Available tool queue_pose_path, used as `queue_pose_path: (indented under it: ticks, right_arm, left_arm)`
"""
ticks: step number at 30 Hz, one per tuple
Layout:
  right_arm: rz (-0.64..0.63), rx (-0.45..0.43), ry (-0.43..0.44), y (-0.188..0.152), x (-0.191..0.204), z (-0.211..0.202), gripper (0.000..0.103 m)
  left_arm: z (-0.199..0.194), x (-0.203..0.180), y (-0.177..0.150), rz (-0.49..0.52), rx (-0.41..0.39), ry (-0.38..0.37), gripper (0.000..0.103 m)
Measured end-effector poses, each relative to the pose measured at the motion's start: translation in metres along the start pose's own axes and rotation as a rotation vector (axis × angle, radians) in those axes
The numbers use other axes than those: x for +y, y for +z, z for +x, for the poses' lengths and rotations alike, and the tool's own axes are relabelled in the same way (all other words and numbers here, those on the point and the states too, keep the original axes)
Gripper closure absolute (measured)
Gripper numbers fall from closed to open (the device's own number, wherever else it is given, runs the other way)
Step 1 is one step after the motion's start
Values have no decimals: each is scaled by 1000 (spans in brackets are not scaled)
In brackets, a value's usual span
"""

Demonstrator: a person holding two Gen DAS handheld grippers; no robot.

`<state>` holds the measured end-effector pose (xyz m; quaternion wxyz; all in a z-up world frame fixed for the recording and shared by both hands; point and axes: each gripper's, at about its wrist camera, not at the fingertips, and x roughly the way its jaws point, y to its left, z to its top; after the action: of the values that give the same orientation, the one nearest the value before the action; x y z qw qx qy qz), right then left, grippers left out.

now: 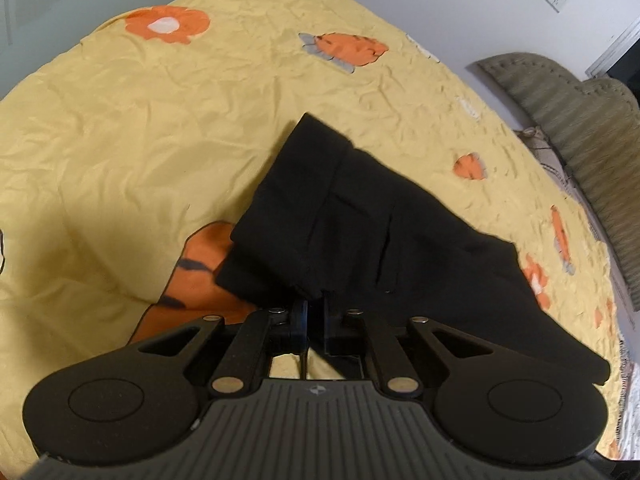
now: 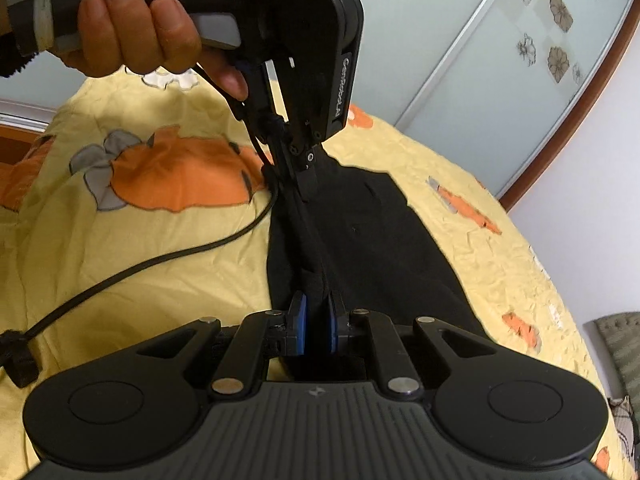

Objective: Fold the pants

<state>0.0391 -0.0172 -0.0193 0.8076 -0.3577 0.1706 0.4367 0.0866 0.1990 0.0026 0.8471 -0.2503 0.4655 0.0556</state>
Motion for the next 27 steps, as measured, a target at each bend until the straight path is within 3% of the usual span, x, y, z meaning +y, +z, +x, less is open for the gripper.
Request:
queue_pose_path:
  ticks: [5,7,10,12,14,16,19,22,24,27]
  right_arm:
    - [42,16,-19,1,3,4,92]
    - [54,14,-37,3,9,2,92]
    - [94,14,-51,0,15,3,92]
    - [120,21,-73,-4,18,2,89]
    - [140,-6,-153,-8,23,-16,80]
    - [221,-37,-193,-17,15,-46,79]
    - [499,-63,-247,-56,-21,-102,78]
    - [844,-3,-411,-118,-65,-146,78]
    - [1107,19,-470,-165,-91,-168,78]
    - [1515,-60,-423,-237,-117,-188,78]
  left_arm:
    - [-9,-4,-4,43,-41,80,66]
    - [-18,-4,-6,50,-62,106,68]
    - [-32,-14,-8,93,-118,144,61]
    - [-36,-30,-10,139,-130,133,47]
    - [-36,-51,-14,191,-126,86,40]
    - [-32,-75,-22,272,-118,38,33]
    - [-20,-116,-40,460,-107,-37,32]
    - [-4,-153,-69,680,-116,-88,32]
    - [5,-175,-93,830,-142,-113,32]
    - [15,-197,-123,1010,-151,-161,31]
